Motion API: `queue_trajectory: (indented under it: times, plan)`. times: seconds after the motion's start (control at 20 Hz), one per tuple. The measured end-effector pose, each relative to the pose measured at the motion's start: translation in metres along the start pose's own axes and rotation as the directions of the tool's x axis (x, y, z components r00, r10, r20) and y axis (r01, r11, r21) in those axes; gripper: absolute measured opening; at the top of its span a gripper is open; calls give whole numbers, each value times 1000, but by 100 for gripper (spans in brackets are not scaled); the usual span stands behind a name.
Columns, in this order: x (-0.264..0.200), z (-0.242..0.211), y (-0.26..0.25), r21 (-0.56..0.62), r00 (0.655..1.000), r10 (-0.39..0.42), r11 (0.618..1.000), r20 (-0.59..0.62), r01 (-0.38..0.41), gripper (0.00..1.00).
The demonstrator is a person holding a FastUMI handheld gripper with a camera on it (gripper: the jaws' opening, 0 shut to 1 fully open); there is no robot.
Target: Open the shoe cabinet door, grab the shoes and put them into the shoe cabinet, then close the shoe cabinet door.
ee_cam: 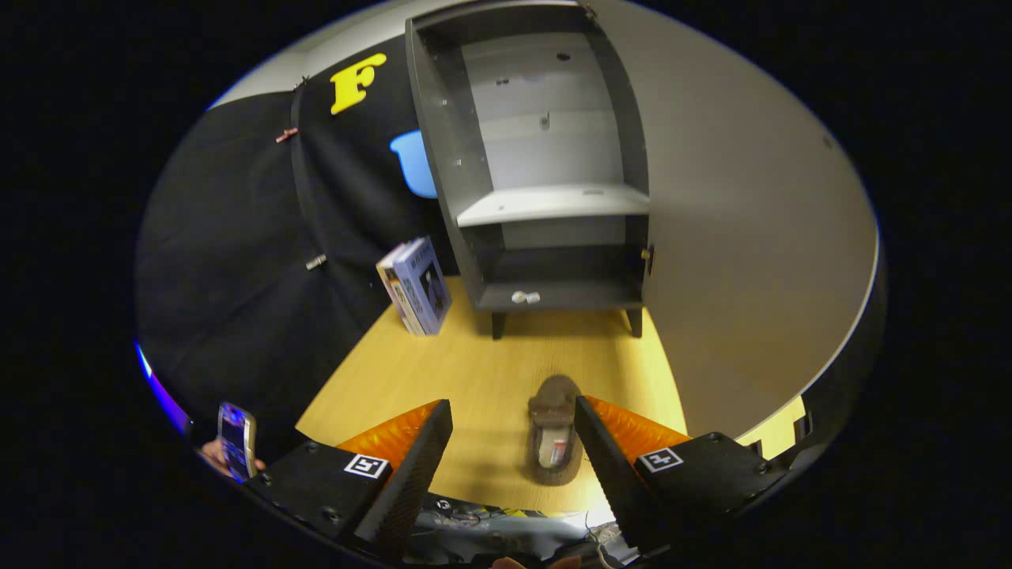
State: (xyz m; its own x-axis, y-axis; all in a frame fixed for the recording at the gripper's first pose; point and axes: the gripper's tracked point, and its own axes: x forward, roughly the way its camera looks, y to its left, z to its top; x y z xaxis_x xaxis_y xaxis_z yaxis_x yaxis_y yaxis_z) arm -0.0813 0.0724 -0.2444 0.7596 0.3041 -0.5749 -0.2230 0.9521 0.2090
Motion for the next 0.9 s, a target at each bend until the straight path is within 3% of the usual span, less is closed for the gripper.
queue_trajectory:
  times: [0.4,0.65,0.75,0.9]
  plan:
    - [91,-76,-9,-53,987,-46,998,-152,39,99]
    - [138,-114,-19,-9,972,-70,998,-223,69,99]
    - [158,-123,-28,-4,968,-90,996,-235,91,94]
    - [183,-125,-41,15,965,-147,988,-218,154,77]
